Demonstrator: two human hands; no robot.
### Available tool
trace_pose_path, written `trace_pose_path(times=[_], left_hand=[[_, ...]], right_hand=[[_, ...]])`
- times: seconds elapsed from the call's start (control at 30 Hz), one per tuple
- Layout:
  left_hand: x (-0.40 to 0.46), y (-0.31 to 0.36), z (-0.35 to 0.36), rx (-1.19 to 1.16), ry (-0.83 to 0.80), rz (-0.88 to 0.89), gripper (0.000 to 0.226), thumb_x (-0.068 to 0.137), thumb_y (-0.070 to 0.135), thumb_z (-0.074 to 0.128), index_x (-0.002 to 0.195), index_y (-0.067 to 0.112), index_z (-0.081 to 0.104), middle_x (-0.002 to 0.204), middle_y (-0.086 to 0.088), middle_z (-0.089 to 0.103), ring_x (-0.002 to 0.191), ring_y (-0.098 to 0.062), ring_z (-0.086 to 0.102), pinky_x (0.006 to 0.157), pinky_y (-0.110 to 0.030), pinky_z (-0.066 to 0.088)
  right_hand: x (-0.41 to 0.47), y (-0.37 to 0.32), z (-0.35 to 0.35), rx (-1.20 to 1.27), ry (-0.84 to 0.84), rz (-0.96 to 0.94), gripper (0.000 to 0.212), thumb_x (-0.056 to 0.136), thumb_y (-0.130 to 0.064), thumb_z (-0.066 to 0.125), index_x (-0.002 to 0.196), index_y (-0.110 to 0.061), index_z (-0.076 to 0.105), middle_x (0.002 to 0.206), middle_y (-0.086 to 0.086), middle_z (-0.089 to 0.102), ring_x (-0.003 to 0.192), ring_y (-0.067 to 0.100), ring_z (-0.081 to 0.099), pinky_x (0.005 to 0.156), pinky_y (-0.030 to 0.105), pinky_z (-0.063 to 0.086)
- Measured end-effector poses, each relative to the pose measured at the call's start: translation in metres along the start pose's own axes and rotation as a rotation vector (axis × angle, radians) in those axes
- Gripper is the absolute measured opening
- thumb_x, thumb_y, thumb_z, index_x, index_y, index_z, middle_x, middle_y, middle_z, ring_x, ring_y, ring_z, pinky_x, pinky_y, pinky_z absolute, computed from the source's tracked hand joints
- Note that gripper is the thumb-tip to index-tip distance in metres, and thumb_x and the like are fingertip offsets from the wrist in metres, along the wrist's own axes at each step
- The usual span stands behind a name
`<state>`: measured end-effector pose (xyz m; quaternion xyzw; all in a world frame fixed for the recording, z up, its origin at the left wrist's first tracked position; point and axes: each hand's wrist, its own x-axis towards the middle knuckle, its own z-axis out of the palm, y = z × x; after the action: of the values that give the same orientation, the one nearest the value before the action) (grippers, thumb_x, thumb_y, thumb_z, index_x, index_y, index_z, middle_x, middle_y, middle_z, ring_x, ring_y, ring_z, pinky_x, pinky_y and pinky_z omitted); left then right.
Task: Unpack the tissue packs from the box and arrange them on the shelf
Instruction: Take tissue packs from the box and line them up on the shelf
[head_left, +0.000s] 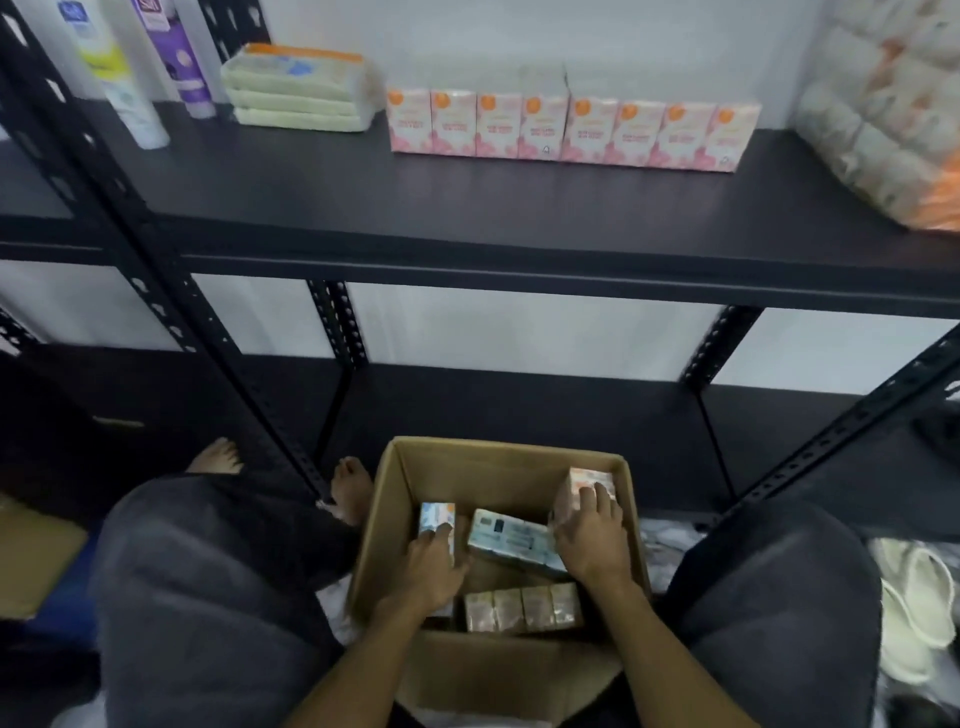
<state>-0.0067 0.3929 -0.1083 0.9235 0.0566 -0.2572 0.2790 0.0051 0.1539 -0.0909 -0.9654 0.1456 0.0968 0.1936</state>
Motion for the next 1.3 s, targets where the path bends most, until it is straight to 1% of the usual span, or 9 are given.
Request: trace_pose_path(times=[0.13,0.3,0.47,0.63,0.77,0.9,1.1,1.2,1.3], left_hand=[[0.022,-0.014,0.018,-0.023,-0.039,-0.084,0.071,0.094,0.051,0.057,0.154,0.019,0.034,0.149,-0.011,0.047,0.134,-0.034,0.048,0.107,-0.043,0.044],[0.041,-0.027,0.036,-0.065,-0.068,-0.187,0.076,0.094,0.046,0.063,0.157,0.018,0.03,0.153,-0.015,0.043,0.136,-0.037,0.047,0.107,-0.041,0.044],[0.071,-0.04,0.058,-0.133,-0.08,-0.273,0.075,0.09,0.046,0.064,0.153,0.02,0.033,0.148,-0.018,0.047,0.13,-0.04,0.05,0.104,-0.045,0.046],[0.09,-0.039,0.075,0.004,-0.037,-0.366,0.087,0.094,0.054,0.054,0.161,0.026,0.006,0.16,-0.016,0.028,0.141,-0.04,0.032,0.116,-0.045,0.028],[0.11,-0.042,0.09,-0.019,-0.013,-0.417,0.098,0.092,0.057,0.059,0.161,0.024,-0.002,0.165,-0.018,0.013,0.15,-0.04,0.015,0.122,-0.049,0.017],[0.122,-0.055,0.105,-0.163,0.018,-0.551,0.114,0.08,0.056,0.073,0.161,0.031,-0.003,0.163,-0.015,0.02,0.147,-0.04,0.026,0.116,-0.055,0.028],[0.123,-0.054,0.105,-0.062,0.011,-0.622,0.097,0.082,0.041,0.08,0.157,0.014,0.025,0.151,-0.016,0.041,0.139,-0.036,0.042,0.11,-0.046,0.039],[0.129,-0.06,0.105,-0.119,-0.011,-0.671,0.092,0.075,0.035,0.087,0.152,0.02,0.037,0.148,-0.017,0.043,0.137,-0.039,0.043,0.108,-0.048,0.041],[0.135,-0.071,0.109,-0.268,0.018,-0.654,0.092,0.069,0.017,0.089,0.147,0.017,0.039,0.143,-0.021,0.044,0.13,-0.042,0.047,0.105,-0.05,0.045]], right_hand=[[0.012,-0.005,0.023,0.008,0.028,0.047,0.079,0.096,-0.043,0.058,0.156,-0.005,0.024,0.164,0.018,0.024,0.15,0.036,0.021,0.117,0.05,0.031],[0.023,-0.014,0.024,-0.033,0.152,0.077,0.057,0.098,-0.039,0.054,0.146,-0.011,0.043,0.143,0.015,0.051,0.129,0.036,0.045,0.102,0.053,0.035],[0.046,-0.005,0.023,-0.041,0.193,0.16,0.046,0.097,-0.035,0.058,0.134,-0.009,0.059,0.136,0.024,0.049,0.124,0.043,0.043,0.104,0.055,0.034],[0.052,-0.009,0.038,0.148,0.148,0.1,0.034,0.093,-0.03,0.068,0.119,-0.008,0.064,0.157,0.022,0.032,0.141,0.042,0.031,0.109,0.058,0.038],[0.049,-0.023,0.052,0.156,0.071,-0.032,0.06,0.086,-0.035,0.077,0.134,-0.014,0.048,0.146,0.014,0.039,0.129,0.033,0.041,0.101,0.053,0.047],[0.045,-0.022,0.074,0.207,-0.046,0.03,0.094,0.071,-0.053,0.085,0.144,-0.017,0.039,0.151,0.008,0.037,0.138,0.033,0.034,0.111,0.054,0.039],[0.042,-0.013,0.088,0.529,-0.211,0.04,0.078,0.082,-0.065,0.07,0.148,-0.044,0.033,0.165,-0.012,0.017,0.152,0.019,0.011,0.117,0.052,0.03],[0.032,-0.016,0.099,0.413,-0.3,-0.027,0.083,0.088,-0.07,0.057,0.157,-0.045,0.019,0.17,-0.009,-0.004,0.156,0.019,-0.005,0.12,0.051,0.022],[0.015,-0.014,0.123,0.195,-0.38,-0.087,0.076,0.093,-0.065,0.055,0.157,-0.039,0.022,0.17,-0.002,-0.011,0.156,0.023,-0.012,0.124,0.052,0.017]])
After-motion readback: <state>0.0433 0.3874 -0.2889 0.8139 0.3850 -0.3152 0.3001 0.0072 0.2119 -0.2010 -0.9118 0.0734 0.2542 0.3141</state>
